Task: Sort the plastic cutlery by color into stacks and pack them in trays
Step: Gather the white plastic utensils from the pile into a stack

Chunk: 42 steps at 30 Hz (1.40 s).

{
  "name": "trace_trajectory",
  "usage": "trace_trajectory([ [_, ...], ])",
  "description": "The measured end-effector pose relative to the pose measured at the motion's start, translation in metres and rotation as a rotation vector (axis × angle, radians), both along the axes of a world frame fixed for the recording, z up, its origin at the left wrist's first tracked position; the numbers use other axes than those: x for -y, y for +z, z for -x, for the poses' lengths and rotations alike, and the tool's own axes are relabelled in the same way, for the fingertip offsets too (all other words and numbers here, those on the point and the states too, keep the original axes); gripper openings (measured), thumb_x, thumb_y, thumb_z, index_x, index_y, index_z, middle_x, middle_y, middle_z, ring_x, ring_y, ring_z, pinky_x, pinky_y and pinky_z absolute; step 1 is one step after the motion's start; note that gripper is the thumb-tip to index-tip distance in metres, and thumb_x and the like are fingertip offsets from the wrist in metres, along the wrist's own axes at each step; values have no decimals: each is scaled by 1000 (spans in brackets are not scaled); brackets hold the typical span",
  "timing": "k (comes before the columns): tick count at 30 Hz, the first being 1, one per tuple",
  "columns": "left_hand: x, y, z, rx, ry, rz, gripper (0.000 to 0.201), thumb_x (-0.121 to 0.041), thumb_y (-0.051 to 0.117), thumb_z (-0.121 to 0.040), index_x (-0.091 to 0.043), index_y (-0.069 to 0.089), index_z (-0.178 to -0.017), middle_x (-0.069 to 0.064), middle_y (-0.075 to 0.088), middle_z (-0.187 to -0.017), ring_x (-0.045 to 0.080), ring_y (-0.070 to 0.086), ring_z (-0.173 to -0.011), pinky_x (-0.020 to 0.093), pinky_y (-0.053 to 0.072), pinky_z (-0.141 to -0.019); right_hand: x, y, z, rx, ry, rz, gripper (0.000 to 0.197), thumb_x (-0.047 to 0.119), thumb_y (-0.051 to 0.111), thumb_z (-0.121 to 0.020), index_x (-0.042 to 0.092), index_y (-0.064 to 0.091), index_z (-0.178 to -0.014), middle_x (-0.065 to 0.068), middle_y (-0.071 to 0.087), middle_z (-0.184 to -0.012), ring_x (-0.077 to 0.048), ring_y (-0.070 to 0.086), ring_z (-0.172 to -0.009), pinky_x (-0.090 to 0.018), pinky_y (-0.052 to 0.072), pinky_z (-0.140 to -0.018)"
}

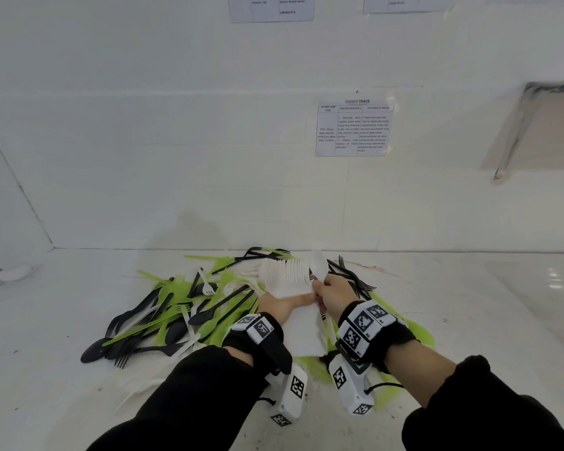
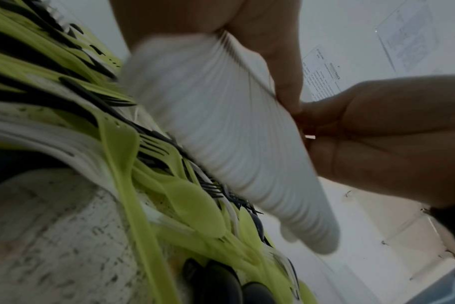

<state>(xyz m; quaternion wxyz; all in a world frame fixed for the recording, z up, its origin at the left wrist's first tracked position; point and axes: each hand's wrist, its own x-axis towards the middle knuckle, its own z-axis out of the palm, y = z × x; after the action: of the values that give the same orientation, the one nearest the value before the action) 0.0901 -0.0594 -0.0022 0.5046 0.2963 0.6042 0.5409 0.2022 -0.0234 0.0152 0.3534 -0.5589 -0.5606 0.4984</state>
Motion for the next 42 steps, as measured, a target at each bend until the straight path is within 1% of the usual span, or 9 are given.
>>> trace_trajectory([
  [2,0,1,1,-22,14,21,56,-14,91,-49,-7,67,-99,12,70,-103,27,67,-94,45,53,-88,5,4,-6,-113,-27,5,5,8,54,-92,12,52,-91,-7,50,-58,-12,47,-42,-26,42,-51],
  [4,0,3,1,-33,12,28,58,-13,90,-53,-4,65,-105,12,69,-105,27,65,-95,44,53,-88,6,3,-11,-173,-80,30,26,11,63,-87,14,47,-107,-9,55,-61,-18,51,-48,-34,47,-61],
  [8,2,2,-1,-65,-6,12,45,-12,86,-61,-9,62,-100,8,66,-100,27,63,-96,41,51,-90,6,-1,-16,-109,-112,59,22,19,69,-82,16,55,-99,-3,60,-85,-25,62,-84,-41,55,-82],
  [13,7,5,-7,-123,-39,16,45,-21,85,-63,-12,62,-100,6,67,-102,24,63,-94,32,50,-81,12,-2,-18,44,-75,-61,14,18,63,-86,9,69,-97,2,63,-77,-21,62,-86,-38,52,-89],
  [18,10,3,-17,-45,-10,7,65,-19,89,-50,-2,64,-108,11,68,-106,27,64,-96,39,52,-87,14,-4,-19,124,30,-4,22,13,54,-89,16,69,-105,-10,69,-107,-28,62,-107,-45,47,-98],
  [24,-29,-30,-29,117,-1,107,94,-38,76,-33,-4,57,-118,19,63,-113,35,62,-104,50,49,-95,26,25,-40,303,230,-1,35,11,59,-78,3,59,-113,-5,58,-95,-26,58,-97,-40,47,-91],
  [29,7,30,-75,295,-55,106,22,-13,49,-78,1,55,-93,13,54,-86,27,52,-71,33,44,-68,32,39,-68,543,295,-70,75,39,75,-73,3,42,-130,-5,52,-129,-21,51,-118,-29,42,-98],
  [38,14,29,-159,501,-116,63,44,-13,33,-88,3,47,-126,19,59,-115,31,59,-85,38,49,-72,43,38,-139,709,137,-107,82,36,74,-71,1,32,-132,-15,44,-129,-27,48,-118,-30,43,-85],
  [42,23,28,-198,516,-167,83,36,-11,34,-86,3,44,-117,18,55,-94,26,52,-69,33,44,-64,48,41,-177,761,117,-120,75,34,74,-68,2,39,-126,-12,49,-122,-27,52,-112,-28,42,-76],
])
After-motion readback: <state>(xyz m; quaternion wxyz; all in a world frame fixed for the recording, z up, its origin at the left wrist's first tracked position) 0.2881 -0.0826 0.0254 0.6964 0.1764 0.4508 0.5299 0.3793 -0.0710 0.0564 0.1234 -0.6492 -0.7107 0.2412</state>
